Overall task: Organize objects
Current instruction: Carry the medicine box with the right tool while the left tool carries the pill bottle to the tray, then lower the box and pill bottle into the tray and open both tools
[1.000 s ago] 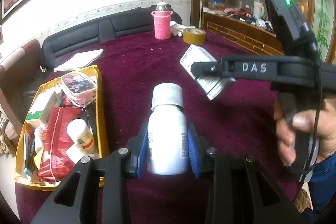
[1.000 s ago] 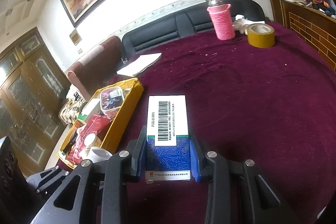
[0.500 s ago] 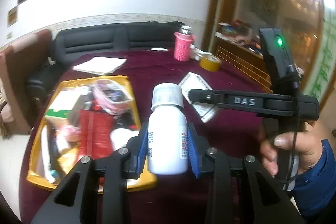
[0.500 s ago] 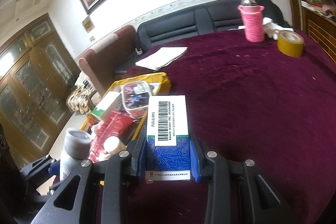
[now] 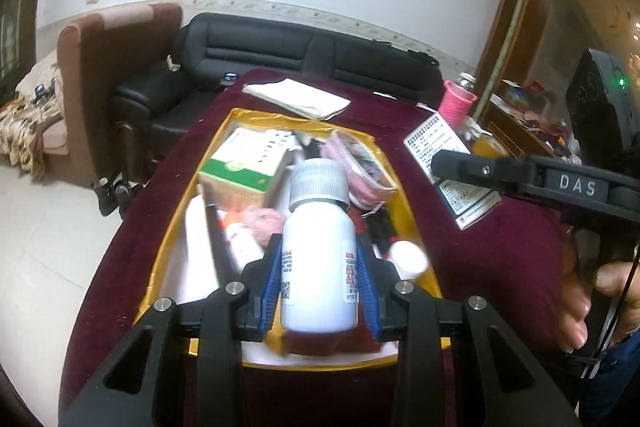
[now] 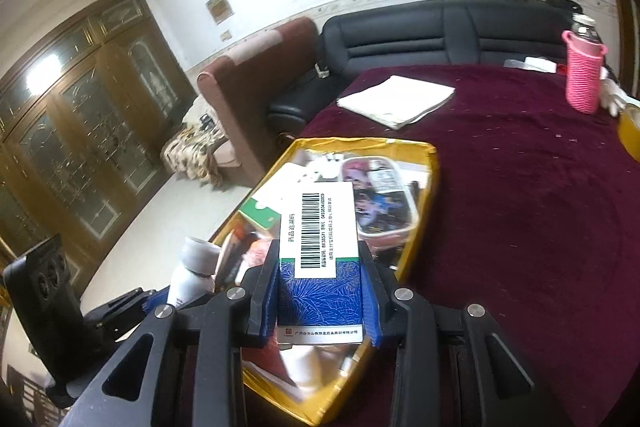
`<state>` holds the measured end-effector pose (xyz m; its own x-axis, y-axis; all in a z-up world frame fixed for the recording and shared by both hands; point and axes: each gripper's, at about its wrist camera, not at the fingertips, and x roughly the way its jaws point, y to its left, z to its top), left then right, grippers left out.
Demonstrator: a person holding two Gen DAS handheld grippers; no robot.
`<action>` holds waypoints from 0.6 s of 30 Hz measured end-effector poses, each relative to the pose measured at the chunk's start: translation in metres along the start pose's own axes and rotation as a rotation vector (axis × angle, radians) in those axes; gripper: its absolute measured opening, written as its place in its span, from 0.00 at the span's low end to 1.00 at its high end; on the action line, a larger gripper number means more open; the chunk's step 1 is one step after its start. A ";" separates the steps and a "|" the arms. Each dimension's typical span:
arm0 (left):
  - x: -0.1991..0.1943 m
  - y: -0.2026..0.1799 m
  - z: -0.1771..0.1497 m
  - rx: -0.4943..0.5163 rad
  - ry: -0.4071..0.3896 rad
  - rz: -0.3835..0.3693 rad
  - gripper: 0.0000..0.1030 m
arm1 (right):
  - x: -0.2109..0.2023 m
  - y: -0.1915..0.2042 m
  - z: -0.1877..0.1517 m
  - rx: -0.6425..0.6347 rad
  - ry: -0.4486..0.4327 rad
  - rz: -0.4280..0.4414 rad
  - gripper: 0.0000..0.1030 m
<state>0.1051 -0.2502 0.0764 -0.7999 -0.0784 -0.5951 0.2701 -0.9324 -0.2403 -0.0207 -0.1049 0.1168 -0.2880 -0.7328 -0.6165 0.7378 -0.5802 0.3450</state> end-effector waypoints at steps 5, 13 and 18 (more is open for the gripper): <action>0.008 0.009 -0.006 -0.014 0.023 -0.001 0.33 | 0.030 0.011 0.010 -0.010 0.044 0.004 0.37; 0.023 0.006 -0.007 0.017 0.056 0.041 0.33 | 0.077 0.022 0.029 -0.028 0.092 -0.042 0.37; 0.028 0.001 -0.008 0.042 0.067 0.068 0.33 | 0.099 0.026 0.035 -0.044 0.114 -0.065 0.37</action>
<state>0.0871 -0.2510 0.0532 -0.7424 -0.1199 -0.6591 0.2990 -0.9397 -0.1659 -0.0513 -0.2050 0.0899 -0.2663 -0.6478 -0.7138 0.7466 -0.6070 0.2723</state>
